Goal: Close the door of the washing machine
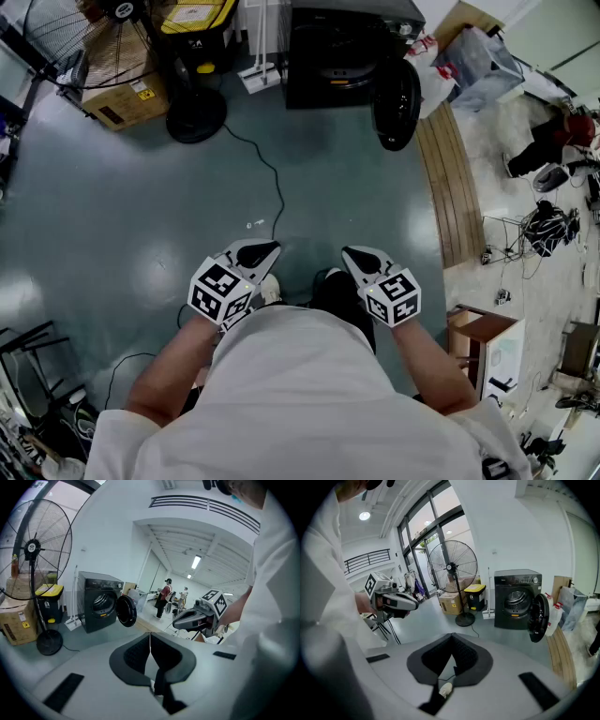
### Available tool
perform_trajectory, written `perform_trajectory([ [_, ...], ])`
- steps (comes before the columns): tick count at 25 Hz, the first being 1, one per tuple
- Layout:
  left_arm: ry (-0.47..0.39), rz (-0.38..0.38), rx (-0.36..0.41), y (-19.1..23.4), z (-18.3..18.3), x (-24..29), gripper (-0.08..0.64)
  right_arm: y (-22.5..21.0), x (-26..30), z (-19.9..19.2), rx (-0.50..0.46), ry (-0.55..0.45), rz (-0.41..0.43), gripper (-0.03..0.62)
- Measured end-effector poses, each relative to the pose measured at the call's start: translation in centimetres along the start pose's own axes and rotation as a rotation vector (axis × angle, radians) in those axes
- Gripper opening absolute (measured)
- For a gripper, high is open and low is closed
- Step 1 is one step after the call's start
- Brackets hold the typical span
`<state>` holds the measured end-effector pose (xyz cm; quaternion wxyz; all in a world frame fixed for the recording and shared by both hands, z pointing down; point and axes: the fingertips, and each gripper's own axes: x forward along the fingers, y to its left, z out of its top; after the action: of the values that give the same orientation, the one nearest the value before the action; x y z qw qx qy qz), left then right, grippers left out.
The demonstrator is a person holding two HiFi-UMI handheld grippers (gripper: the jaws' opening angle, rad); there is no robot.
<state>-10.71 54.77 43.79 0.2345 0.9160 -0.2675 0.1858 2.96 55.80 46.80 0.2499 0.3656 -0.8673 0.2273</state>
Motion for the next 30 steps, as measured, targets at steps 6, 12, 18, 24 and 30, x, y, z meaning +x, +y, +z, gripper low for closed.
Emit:
perform_trajectory([
  [6, 0.018, -0.016, 0.017, 2.9, 0.5, 1.1, 0.02, -0.3, 0.9, 0.1, 0.037, 0.019, -0.025, 0.006],
  [12, 0.037, -0.042, 0.047, 5.4, 3.4, 6.3, 0.02, -5.9, 3.0, 0.9, 0.084, 0.016, -0.047, 0.006],
  [18, 0.085, -0.044, 0.069, 9.1, 8.5, 12.3, 0.02, -14.1, 6.8, 6.8, 0.071, -0.052, -0.027, 0.017],
  [24, 0.077, -0.031, 0.114, 12.9, 15.4, 18.3, 0.021, -21.3, 9.9, 11.1, 0.087, -0.08, -0.016, 0.074],
  [30, 0.123, -0.101, 0.135, 15.4, 18.5, 22.4, 0.021, -26.9, 11.6, 12.6, 0.163, -0.081, -0.065, 0.081],
])
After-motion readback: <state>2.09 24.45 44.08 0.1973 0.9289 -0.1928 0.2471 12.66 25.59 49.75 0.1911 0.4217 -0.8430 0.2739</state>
